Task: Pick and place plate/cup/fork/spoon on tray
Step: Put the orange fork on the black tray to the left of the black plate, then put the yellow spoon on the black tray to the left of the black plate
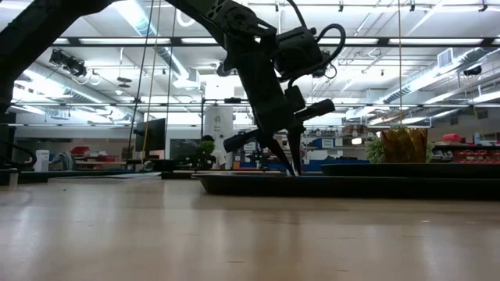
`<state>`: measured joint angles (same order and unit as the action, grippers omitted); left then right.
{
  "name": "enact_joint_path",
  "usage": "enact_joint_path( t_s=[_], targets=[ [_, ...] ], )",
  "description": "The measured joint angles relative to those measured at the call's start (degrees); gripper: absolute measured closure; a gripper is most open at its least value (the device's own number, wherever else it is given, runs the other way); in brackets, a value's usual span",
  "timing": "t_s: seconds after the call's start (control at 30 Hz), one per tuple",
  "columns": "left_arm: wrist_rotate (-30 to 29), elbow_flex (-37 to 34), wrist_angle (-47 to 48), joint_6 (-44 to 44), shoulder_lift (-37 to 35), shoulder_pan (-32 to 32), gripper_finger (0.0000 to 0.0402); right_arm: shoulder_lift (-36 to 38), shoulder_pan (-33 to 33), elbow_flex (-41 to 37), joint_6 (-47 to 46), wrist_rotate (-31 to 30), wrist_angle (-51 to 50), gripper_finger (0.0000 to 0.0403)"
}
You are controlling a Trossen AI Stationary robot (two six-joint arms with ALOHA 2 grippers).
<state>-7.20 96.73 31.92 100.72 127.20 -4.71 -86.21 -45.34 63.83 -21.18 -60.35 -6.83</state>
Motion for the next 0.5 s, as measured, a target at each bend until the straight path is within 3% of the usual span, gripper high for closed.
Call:
enact_joint_path(
  t_s=[0.3, 0.5],
  targets=[
    [-0.4, 0.0, 0.0, -3.5, 0.0, 0.0, 0.0330, 0.0, 0.0, 0.0, -0.1, 0.0, 0.0, 0.0280],
    [-5.8, 0.0, 0.0, -16.0, 0.0, 1.6, 0.0322, 0.0, 0.0, 0.0, -0.1, 0.0, -0.1, 0.0280]
  ],
)
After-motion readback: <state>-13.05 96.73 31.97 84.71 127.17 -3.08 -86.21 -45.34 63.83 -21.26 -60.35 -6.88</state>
